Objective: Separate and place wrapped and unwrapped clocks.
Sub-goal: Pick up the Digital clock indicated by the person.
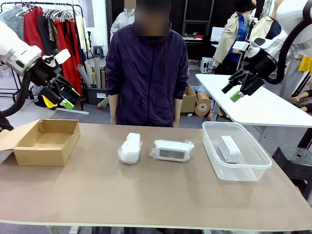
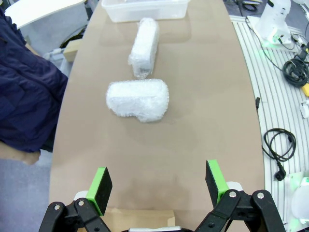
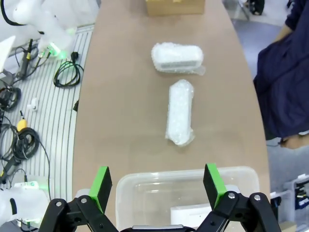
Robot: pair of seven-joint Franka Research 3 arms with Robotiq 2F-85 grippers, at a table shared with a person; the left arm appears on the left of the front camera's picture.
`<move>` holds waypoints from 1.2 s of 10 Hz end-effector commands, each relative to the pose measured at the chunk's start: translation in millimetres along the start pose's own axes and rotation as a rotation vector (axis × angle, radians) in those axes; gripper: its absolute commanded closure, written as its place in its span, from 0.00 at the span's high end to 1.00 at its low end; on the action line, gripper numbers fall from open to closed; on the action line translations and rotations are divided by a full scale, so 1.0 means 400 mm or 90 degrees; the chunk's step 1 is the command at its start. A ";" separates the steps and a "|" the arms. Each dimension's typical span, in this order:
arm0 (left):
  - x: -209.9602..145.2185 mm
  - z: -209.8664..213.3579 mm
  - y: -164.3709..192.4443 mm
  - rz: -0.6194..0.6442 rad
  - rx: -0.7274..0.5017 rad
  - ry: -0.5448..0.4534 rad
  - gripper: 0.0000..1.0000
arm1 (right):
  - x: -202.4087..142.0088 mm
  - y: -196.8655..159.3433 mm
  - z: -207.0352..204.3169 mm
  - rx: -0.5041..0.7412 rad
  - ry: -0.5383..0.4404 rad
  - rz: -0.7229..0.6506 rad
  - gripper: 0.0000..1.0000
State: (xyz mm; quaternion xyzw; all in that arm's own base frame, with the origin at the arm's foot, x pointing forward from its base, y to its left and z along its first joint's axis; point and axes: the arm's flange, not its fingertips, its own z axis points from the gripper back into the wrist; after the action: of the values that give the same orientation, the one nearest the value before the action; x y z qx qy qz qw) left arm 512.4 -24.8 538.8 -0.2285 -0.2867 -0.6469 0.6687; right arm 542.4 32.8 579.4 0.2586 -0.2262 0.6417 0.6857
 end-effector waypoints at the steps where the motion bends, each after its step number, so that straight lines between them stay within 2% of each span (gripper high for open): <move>1: -0.002 0.004 -0.002 -0.008 -0.003 -0.003 1.00 | -0.008 0.007 -0.015 -0.035 -0.020 0.018 1.00; 5: -0.002 0.004 -0.002 -0.008 -0.003 -0.003 1.00 | -0.015 0.016 -0.022 -0.124 -0.010 -0.004 1.00; 12: -0.002 0.004 -0.002 -0.008 -0.003 -0.003 1.00 | -0.018 -0.003 -0.005 -0.111 0.004 -0.011 1.00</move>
State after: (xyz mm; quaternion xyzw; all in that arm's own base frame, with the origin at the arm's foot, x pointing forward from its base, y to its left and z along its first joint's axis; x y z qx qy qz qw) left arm 512.4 -24.8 538.8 -0.2285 -0.2867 -0.6469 0.6687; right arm 542.0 28.4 569.9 0.1957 -0.2766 0.6125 0.7142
